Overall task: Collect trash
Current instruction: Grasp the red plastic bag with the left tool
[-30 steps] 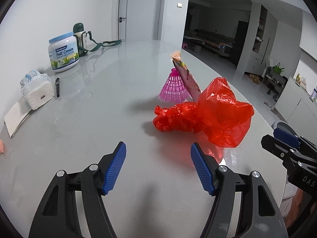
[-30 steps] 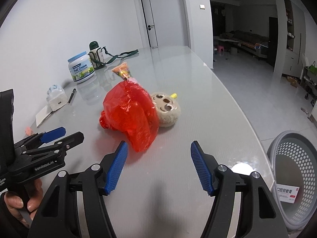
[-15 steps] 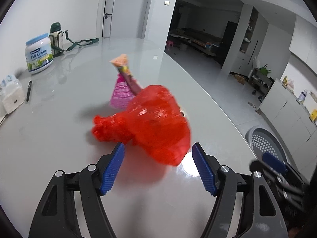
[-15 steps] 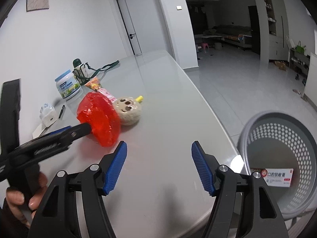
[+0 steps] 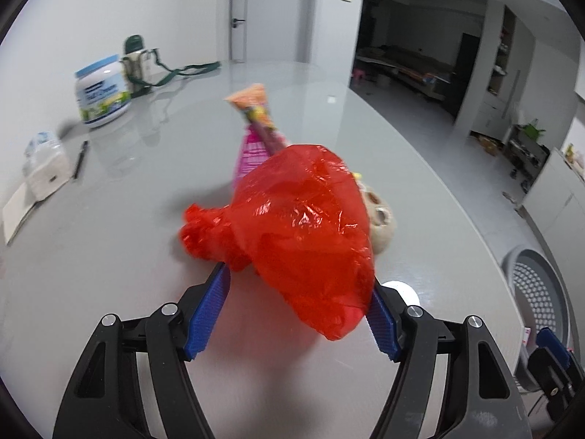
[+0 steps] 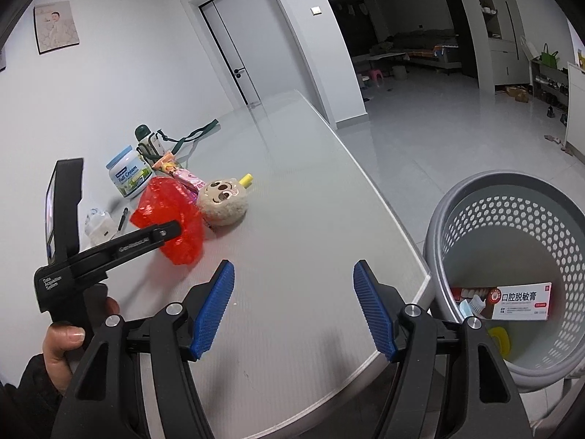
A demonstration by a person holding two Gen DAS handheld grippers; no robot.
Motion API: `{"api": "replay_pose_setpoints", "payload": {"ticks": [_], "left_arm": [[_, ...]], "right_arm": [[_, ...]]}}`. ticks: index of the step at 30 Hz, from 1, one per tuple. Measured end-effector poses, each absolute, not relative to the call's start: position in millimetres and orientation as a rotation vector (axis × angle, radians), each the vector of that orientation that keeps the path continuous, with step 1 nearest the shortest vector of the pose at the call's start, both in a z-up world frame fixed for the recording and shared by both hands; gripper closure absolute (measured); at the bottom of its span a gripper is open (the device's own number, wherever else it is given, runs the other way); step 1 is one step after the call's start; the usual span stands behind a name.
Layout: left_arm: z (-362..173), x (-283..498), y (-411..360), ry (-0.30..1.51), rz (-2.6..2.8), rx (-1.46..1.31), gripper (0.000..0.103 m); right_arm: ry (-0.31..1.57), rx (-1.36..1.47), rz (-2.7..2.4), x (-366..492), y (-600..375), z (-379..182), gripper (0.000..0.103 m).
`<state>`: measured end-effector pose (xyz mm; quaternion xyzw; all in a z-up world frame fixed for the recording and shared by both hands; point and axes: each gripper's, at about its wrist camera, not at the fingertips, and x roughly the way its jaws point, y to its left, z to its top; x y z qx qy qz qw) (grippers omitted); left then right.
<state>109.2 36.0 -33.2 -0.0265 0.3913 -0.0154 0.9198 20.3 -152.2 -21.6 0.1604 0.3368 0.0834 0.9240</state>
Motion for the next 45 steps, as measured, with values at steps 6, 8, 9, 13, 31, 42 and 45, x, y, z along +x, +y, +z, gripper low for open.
{"api": "replay_pose_setpoints", "payload": {"ticks": [6, 8, 9, 13, 31, 42, 45], "left_arm": [[-34, 92, 67, 0.804, 0.043, -0.056, 0.034], [-35, 86, 78, 0.805, 0.063, -0.061, 0.034], [-36, 82, 86, 0.808, 0.078, -0.066, 0.034], [-38, 72, 111, 0.819, 0.115, -0.093, 0.034], [-4, 45, 116, 0.723, 0.01, -0.098, 0.029], [-22, 95, 83, 0.734, -0.025, -0.001, 0.021], [-27, 108, 80, 0.748, -0.035, 0.011, 0.021]], "right_arm": [[0.702, 0.334, 0.194, 23, -148, -24, 0.038], [0.7, 0.332, 0.205, 23, -144, -24, 0.038], [0.699, 0.327, 0.209, 23, -142, -23, 0.038], [0.697, 0.316, 0.224, 24, -133, -23, 0.038], [0.701, 0.255, 0.282, 25, -98, -17, 0.038], [0.714, 0.256, 0.254, 29, -101, -21, 0.038], [0.726, 0.257, 0.25, 31, -101, -24, 0.038]]}}
